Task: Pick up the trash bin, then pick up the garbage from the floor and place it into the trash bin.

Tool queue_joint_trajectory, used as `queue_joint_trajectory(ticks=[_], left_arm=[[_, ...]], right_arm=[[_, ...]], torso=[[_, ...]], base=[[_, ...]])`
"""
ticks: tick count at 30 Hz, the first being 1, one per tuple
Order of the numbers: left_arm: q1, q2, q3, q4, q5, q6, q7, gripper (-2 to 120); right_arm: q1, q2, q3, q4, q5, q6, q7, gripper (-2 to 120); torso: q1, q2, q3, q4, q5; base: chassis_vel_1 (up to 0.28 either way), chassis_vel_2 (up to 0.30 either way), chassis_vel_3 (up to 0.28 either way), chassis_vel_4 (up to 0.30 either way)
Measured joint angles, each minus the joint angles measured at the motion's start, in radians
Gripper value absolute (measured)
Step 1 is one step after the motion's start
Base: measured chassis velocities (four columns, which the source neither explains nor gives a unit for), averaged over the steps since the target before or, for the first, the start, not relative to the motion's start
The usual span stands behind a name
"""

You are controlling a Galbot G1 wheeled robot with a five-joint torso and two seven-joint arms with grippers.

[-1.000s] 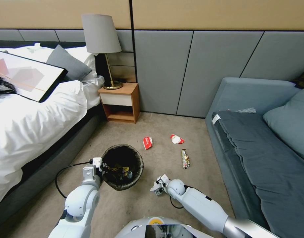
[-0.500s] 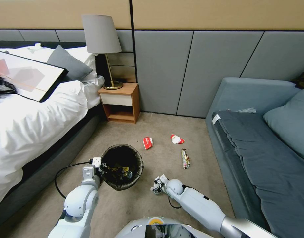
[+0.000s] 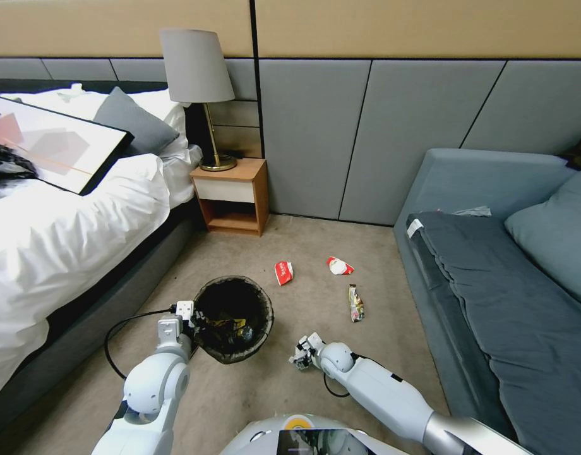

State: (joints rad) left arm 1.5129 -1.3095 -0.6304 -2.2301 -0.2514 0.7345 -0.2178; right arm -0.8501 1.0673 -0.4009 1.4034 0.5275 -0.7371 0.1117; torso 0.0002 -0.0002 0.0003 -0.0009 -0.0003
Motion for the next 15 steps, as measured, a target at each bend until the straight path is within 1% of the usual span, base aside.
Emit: queue_joint_trajectory(ticks=[1,2,3,4,5,6,7,8,9,10,11,13,14,15], left_arm=[[0.000,0.001,-0.001,0.000,0.000,0.000,0.000,0],[-0.001,0.001,-0.001,0.000,-0.001,0.000,0.000,0],[-0.003,0.001,0.000,0.000,0.000,0.000,0.001,0],[-0.003,0.001,0.000,0.000,0.000,0.000,0.001,0],[-0.004,-0.001,0.001,0.001,0.000,0.000,0.000,0],[-0.006,-0.003,0.002,0.003,0.001,0.000,0.000,0],[-0.007,-0.004,0.004,0.005,0.000,0.001,0.001,0],[-0.008,-0.004,0.004,0.005,0.000,0.001,0.001,0],[-0.008,-0.004,0.004,0.005,0.000,0.001,0.001,0],[-0.010,-0.004,0.004,0.007,0.001,0.001,0.000,0],[-0.010,-0.004,0.004,0.007,0.001,0.001,0.000,0],[-0.011,-0.004,0.004,0.010,0.000,0.001,0.002,0],[-0.011,-0.004,0.003,0.010,0.001,0.001,0.002,0],[-0.011,-0.004,0.003,0.010,0.001,0.001,0.002,0]], right_arm=[[0.000,-0.022,-0.001,0.029,0.023,-0.001,0.013,54],[0.002,-0.039,-0.003,0.052,0.038,-0.001,0.022,51],[0.004,-0.051,-0.006,0.072,0.049,-0.001,0.026,44],[0.004,-0.051,-0.006,0.072,0.049,-0.001,0.026,44],[0.006,-0.061,-0.007,0.082,0.058,-0.001,0.029,41],[0.011,-0.073,-0.007,0.093,0.068,-0.001,0.034,36],[0.012,-0.078,-0.007,0.098,0.073,-0.001,0.034,30],[0.012,-0.081,-0.007,0.099,0.075,-0.001,0.034,26],[0.012,-0.081,-0.007,0.099,0.075,-0.001,0.034,26],[0.011,-0.082,-0.004,0.098,0.077,-0.001,0.034,21],[0.011,-0.082,-0.004,0.098,0.077,-0.001,0.034,21],[0.004,-0.075,0.001,0.089,0.077,-0.001,0.032,10],[0.003,-0.073,0.002,0.086,0.077,-0.001,0.031,6],[0.003,-0.073,0.002,0.086,0.077,-0.001,0.031,6]], torso=[[0.000,0.000,0.000,0.0000,-0.0016],[0.000,0.000,0.000,0.0000,-0.0007],[0.000,0.000,0.000,0.0001,0.0010],[0.000,0.000,0.000,0.0001,0.0010],[0.000,0.000,0.000,0.0004,0.0008],[0.000,0.000,0.000,0.0007,-0.0004],[0.000,0.000,0.000,0.0008,0.0000],[0.000,0.000,0.000,0.0008,0.0005],[0.000,0.000,0.000,0.0008,0.0005],[0.000,0.000,0.000,0.0006,0.0005],[0.000,0.000,0.000,0.0006,0.0005],[0.000,0.000,0.000,0.0007,0.0003],[0.000,0.000,0.000,0.0007,0.0005],[0.000,0.000,0.000,0.0007,0.0005]], base=[[0.000,0.000,0.000,0.000],[0.000,0.000,0.000,0.000],[0.000,0.000,0.000,0.000],[0.000,0.000,0.000,0.000],[0.000,0.000,0.000,0.000],[0.000,0.000,0.000,0.000],[0.000,0.000,0.000,0.000],[0.000,0.000,0.000,0.000],[0.000,0.000,0.000,0.000],[0.000,0.000,0.000,0.000],[0.000,0.000,0.000,0.000],[0.000,0.000,0.000,0.000],[0.000,0.000,0.000,0.000],[0.000,0.000,0.000,0.000]])
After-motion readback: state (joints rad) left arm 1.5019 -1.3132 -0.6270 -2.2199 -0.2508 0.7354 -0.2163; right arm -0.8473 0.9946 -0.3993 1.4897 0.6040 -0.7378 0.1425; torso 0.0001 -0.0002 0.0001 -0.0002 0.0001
